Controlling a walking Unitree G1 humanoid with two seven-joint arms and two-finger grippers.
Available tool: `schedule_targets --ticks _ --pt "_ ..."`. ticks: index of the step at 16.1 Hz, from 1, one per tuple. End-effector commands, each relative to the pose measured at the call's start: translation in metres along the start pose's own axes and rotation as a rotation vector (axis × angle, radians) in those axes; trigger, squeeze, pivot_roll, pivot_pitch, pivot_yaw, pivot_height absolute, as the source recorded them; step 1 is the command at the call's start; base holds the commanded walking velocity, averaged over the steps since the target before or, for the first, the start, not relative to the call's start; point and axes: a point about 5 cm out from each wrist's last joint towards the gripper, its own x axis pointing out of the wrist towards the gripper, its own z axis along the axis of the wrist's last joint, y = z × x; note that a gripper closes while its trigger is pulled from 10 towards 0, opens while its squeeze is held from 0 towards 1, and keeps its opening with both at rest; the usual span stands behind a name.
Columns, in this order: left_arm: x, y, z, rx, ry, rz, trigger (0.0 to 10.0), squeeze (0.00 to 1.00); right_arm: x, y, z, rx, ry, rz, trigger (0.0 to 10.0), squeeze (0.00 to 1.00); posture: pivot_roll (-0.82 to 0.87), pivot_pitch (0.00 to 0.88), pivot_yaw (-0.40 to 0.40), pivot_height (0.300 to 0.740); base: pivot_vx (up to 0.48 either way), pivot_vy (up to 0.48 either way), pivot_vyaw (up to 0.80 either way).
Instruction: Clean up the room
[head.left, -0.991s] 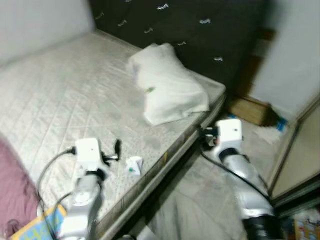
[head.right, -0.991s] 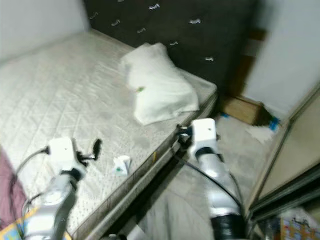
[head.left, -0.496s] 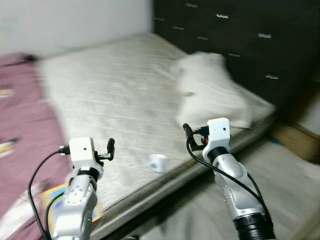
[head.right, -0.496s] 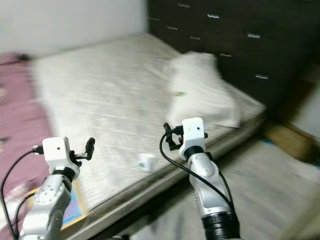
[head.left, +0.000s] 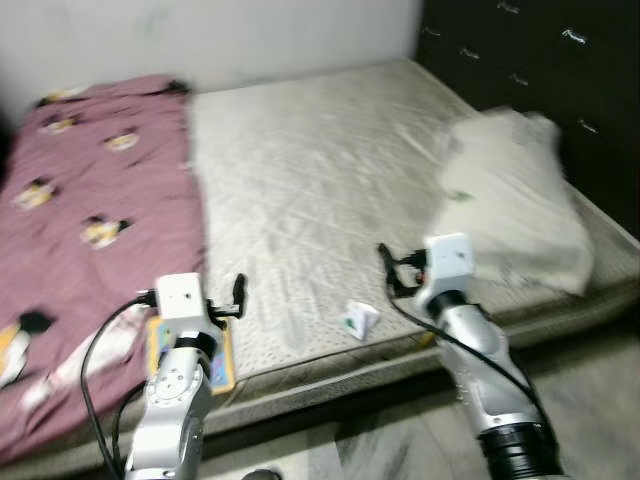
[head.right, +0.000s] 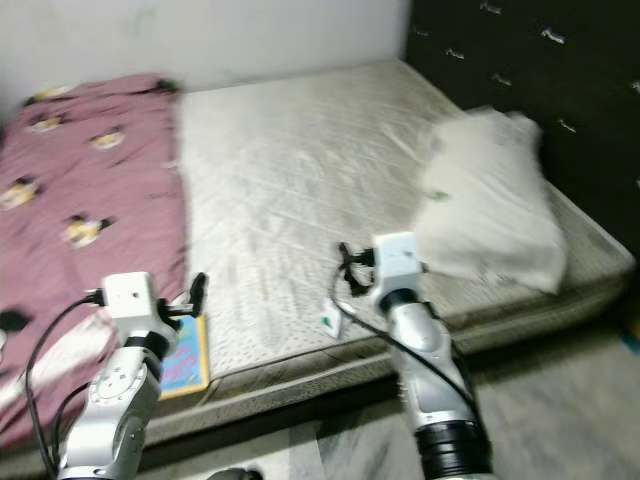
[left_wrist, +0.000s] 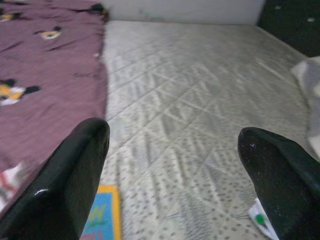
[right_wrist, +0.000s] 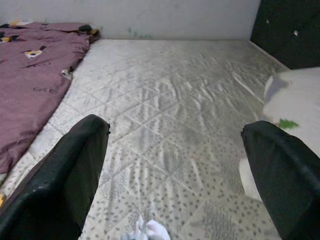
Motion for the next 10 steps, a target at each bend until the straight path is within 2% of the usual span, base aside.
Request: schedule_targets --ticks 1,5,10 --pt "0.0004 0.0099 -0.0004 0.025 0.007 0.033 10.0 0.0 0.0028 0.0094 0.0029 0.012 -0.015 0.029 10.0 0.0 0.07 0.081 -0.006 0.74 0.0 0.0 0.79" --pt "-0.0026 0.0065 -0.0055 0.015 0.02 0.022 10.0 0.0 0.0053 0.01 0.0073 0.019 -0.041 0.038 10.0 0.0 0.07 0.069 0.003 0.74 0.0 0.0 0.79" --pt "0.0042 0.0034 0.0005 0.012 0.0 -0.002 10.0 0.0 0.0075 0.0113 0.0117 0.026 -0.068 0.04 10.0 0.0 0.06 0.068 0.006 0.74 0.0 0.0 0.79"
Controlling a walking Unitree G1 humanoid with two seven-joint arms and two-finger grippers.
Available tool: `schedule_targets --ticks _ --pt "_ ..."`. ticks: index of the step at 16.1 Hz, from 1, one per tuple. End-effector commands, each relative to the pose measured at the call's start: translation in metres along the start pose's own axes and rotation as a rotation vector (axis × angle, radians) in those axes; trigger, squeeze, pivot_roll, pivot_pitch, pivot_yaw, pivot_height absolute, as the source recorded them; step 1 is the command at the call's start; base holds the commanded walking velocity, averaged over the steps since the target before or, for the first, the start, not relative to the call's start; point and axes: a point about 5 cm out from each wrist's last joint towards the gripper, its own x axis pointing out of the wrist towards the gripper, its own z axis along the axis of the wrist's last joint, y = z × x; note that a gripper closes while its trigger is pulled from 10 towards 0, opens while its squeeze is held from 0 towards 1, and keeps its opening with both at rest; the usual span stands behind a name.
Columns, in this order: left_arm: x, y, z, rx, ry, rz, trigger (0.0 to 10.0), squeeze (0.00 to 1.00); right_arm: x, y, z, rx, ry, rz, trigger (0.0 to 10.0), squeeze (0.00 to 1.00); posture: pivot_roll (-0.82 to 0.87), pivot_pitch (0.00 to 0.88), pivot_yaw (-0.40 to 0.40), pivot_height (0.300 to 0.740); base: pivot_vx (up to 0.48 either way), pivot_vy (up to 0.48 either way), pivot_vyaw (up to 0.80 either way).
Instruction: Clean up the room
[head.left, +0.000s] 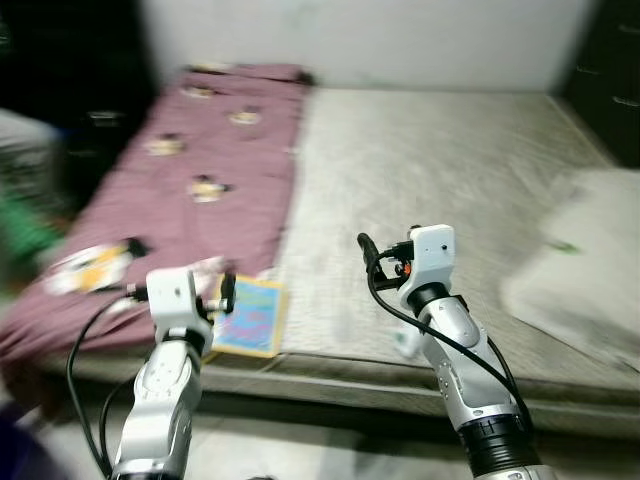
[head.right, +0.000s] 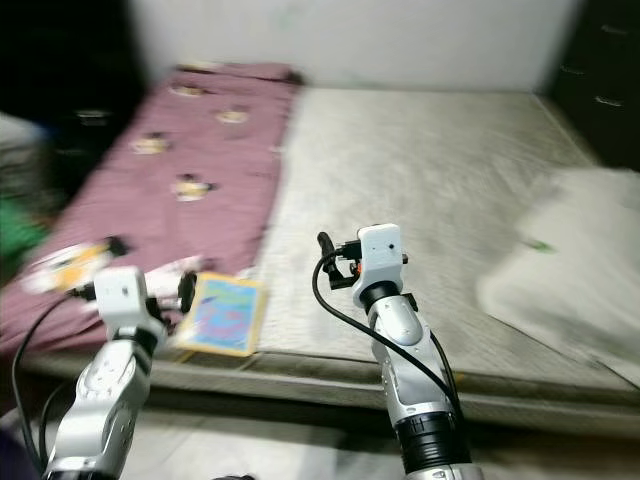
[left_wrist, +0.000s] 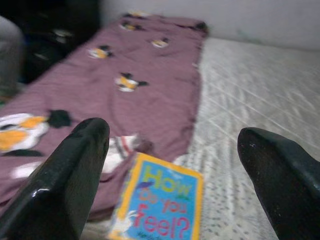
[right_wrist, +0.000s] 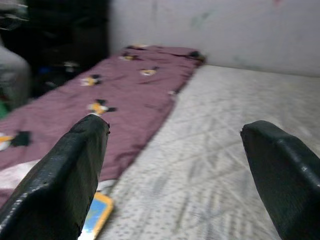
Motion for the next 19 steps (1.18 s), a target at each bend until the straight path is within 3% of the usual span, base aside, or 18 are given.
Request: schedule_targets --ticks 1,4,11,12,17,19 --pt "-0.001 -0.003 -0.003 -0.004 0.01 -0.012 10.0 0.0 -0.001 -0.005 0.002 0.002 -0.014 -0.015 10.0 0.0 0.06 0.068 0.006 0.74 0.0 0.0 0.79" --pt "-0.004 -0.008 -0.006 -0.039 0.017 -0.038 10.0 0.0 -0.001 -0.016 -0.002 -0.032 0.016 -0.103 10.0 0.0 0.06 0.072 0.001 0.74 0.0 0.0 0.0" --pt "-0.004 -0.009 -0.005 -0.048 0.021 -0.058 10.0 0.0 -0.008 -0.019 -0.005 0.054 0.007 -0.124 10.0 0.0 0.06 0.078 0.001 0.74 0.0 0.0 0.0" --pt "-0.004 -0.01 -0.006 -0.053 0.023 -0.062 10.0 0.0 -0.007 -0.018 -0.009 0.091 0.032 -0.128 10.0 0.0 0.05 0.08 0.001 0.74 0.0 0.0 -0.8" --pt "-0.005 -0.011 -0.006 -0.059 0.022 -0.065 10.0 0.0 -0.007 -0.024 -0.009 0.082 0.039 -0.146 10.0 0.0 0.05 0.083 -0.001 0.74 0.0 0.0 -0.79" --pt "-0.005 -0.011 -0.005 -0.061 0.019 -0.072 10.0 0.0 -0.007 -0.023 -0.006 0.083 0.016 -0.136 10.0 0.0 0.05 0.086 0.0 0.74 0.0 0.0 0.0"
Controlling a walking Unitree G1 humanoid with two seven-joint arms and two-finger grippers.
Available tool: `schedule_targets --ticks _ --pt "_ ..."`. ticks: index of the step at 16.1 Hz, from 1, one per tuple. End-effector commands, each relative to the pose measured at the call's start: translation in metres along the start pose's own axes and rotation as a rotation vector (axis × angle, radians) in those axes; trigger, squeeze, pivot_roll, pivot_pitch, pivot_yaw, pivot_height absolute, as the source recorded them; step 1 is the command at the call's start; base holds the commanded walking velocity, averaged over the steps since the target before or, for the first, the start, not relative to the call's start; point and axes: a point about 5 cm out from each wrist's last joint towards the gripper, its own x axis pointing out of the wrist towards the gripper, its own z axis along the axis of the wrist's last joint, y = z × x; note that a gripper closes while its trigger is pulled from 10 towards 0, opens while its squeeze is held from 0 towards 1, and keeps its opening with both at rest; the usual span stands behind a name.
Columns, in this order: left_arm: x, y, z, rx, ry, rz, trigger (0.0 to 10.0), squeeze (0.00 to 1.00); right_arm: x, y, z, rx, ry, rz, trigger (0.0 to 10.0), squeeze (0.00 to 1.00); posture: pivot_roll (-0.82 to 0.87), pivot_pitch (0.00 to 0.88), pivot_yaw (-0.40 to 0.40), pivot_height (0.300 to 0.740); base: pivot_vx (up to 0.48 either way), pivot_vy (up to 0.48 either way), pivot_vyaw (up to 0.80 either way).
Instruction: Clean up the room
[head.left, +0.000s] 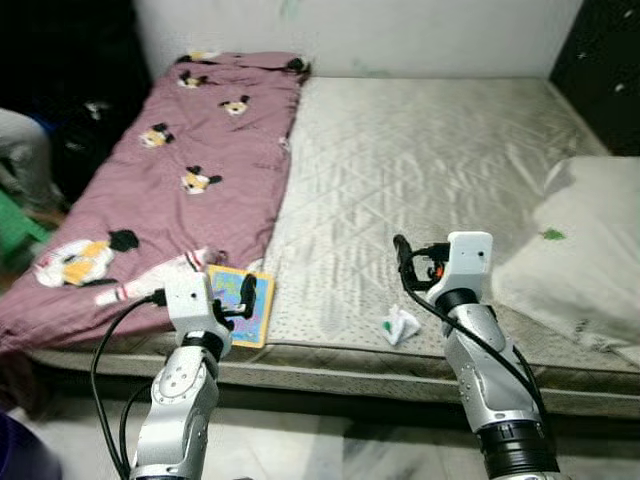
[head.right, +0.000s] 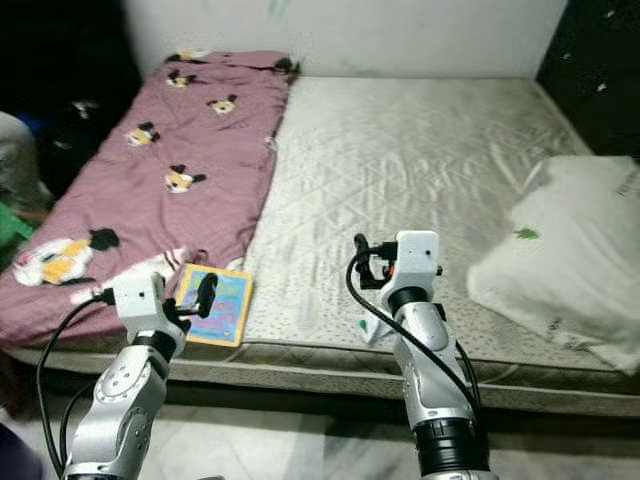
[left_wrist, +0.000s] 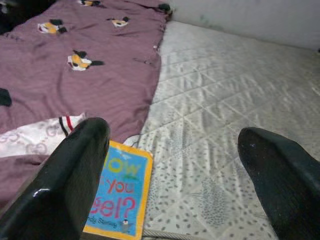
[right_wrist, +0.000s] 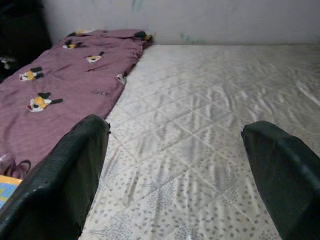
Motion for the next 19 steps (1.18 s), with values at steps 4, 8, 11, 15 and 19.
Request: schedule_targets --ticks 4,8,11,15,19 --pt "-0.0015 0.0033 0.0032 0.016 -0.007 0.004 10.0 0.0 -0.0005 0.0077 0.0021 0.012 -0.013 0.029 10.0 0.0 0.05 0.09 0.001 0.74 0.0 0.0 0.0" --pt "-0.0022 0.0017 0.0031 0.027 -0.009 -0.006 10.0 0.0 0.0 0.0068 0.0019 0.016 -0.013 0.029 10.0 0.0 0.05 0.09 0.001 0.74 0.0 0.0 0.0" --pt "-0.0021 0.002 0.003 0.027 -0.009 -0.002 10.0 0.0 0.0005 0.0063 0.0015 0.012 -0.01 0.027 10.0 0.0 0.05 0.09 0.001 0.74 0.0 0.0 0.0" --pt "-0.0016 0.0019 0.0023 0.032 -0.005 0.0 10.0 0.0 0.0005 0.0065 0.0004 0.007 -0.005 0.034 10.0 0.0 0.05 0.088 -0.001 0.74 0.0 -0.249 0.0" --pt "-0.0008 0.0019 0.0022 0.03 -0.006 0.002 10.0 0.0 0.0018 0.0065 0.0005 0.006 -0.003 0.038 10.0 0.0 0.05 0.087 -0.006 0.74 0.0 -0.297 0.0"
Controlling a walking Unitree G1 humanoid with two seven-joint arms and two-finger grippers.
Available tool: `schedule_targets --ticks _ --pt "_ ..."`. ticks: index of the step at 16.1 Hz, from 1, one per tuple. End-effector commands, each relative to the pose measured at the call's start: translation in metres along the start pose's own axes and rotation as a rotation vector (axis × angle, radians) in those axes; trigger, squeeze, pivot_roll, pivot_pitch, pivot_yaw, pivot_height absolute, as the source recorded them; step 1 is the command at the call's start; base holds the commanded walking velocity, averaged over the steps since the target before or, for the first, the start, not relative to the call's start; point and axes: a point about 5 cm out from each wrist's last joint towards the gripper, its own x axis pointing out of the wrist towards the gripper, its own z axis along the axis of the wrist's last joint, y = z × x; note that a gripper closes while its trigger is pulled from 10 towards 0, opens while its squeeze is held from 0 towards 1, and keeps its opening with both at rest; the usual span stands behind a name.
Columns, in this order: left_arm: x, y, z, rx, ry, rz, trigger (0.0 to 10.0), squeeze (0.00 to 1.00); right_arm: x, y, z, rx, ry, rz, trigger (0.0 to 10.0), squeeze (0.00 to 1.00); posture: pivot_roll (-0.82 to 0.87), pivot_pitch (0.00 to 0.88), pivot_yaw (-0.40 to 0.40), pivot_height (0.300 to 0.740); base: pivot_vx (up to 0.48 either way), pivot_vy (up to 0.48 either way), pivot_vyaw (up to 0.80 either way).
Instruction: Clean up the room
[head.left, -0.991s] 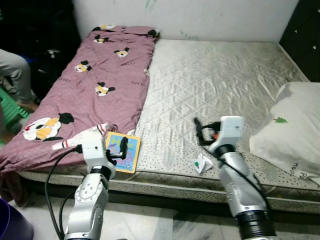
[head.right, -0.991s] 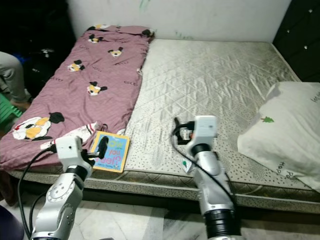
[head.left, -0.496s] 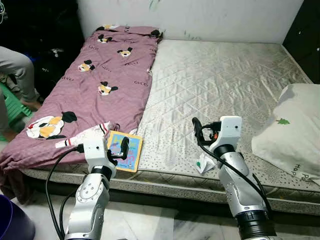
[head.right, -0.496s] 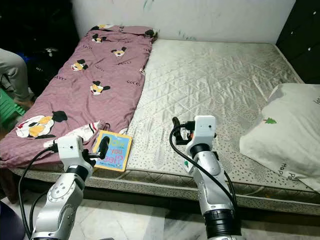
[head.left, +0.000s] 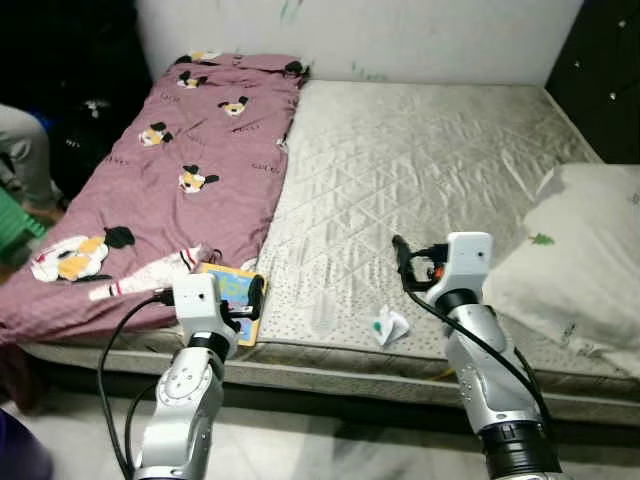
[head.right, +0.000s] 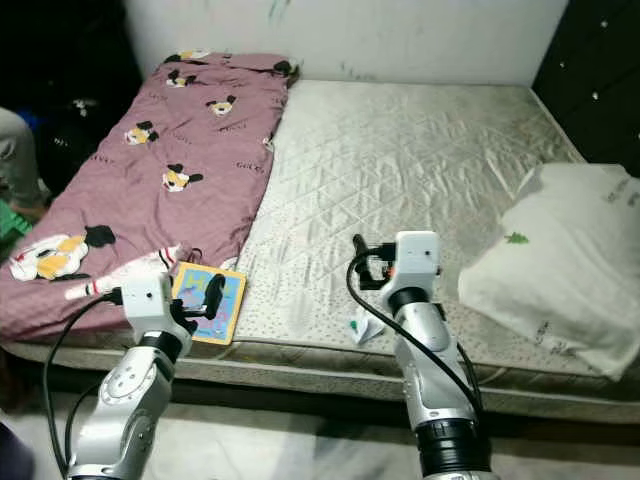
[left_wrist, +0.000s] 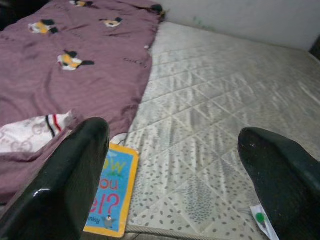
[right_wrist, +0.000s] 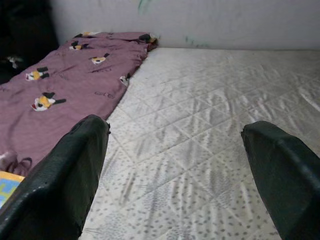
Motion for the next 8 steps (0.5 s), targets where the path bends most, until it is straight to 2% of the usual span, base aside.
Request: schedule_targets --ticks 1,6,8 --pt "-0.0006 0.0035 0.0012 0.011 -0.003 0.011 10.0 0.0 0.0015 0.0046 -0.0008 0.004 0.003 0.018 10.0 0.0 0.05 0.085 -0.007 0.74 0.0 -0.304 0.0" --pt "0.0013 0.0037 0.002 0.015 -0.011 0.012 10.0 0.0 0.0033 0.0051 -0.0002 0.001 0.001 0.025 10.0 0.0 0.05 0.07 -0.009 0.74 0.0 -0.304 0.0" --pt "0.0018 0.0041 0.0025 -0.006 -0.019 0.02 10.0 0.0 0.0036 0.0055 -0.0002 -0.001 -0.001 0.029 10.0 0.0 0.05 0.068 -0.01 0.74 0.0 0.0 0.0"
